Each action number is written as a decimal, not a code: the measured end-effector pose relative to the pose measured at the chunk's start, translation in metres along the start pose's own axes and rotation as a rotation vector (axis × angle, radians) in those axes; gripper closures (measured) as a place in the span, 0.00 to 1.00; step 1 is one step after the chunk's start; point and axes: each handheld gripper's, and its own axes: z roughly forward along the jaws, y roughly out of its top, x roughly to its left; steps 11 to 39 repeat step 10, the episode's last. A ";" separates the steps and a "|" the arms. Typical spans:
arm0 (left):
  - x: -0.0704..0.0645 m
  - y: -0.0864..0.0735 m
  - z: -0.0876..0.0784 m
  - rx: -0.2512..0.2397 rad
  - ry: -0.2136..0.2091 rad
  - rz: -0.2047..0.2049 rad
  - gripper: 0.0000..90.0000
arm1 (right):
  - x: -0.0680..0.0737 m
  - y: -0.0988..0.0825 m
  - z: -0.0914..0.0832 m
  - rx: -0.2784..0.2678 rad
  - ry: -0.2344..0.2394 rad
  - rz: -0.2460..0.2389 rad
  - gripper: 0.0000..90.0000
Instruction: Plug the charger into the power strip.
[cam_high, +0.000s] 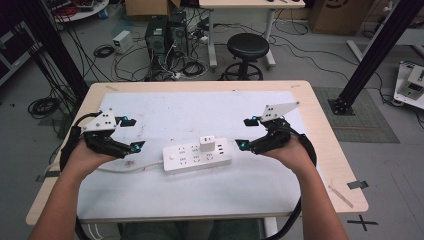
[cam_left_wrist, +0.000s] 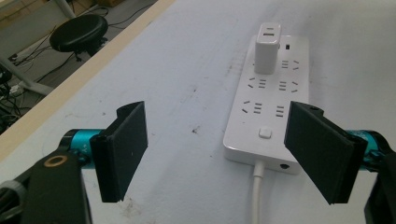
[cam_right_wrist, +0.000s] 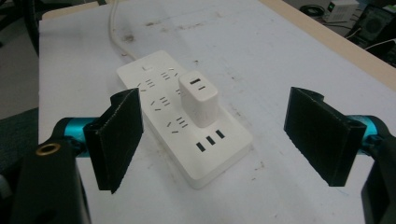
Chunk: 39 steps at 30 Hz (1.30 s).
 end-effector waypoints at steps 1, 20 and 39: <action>0.000 0.000 0.000 0.000 0.000 0.000 0.24 | 0.000 0.000 0.000 0.000 0.000 0.000 0.22; 0.002 -0.001 0.001 0.005 0.002 -0.004 0.24 | 0.000 0.000 0.000 -0.010 -0.003 0.004 0.22; 0.002 -0.001 0.001 0.005 0.002 -0.004 0.24 | 0.000 0.000 0.000 -0.010 -0.003 0.004 0.22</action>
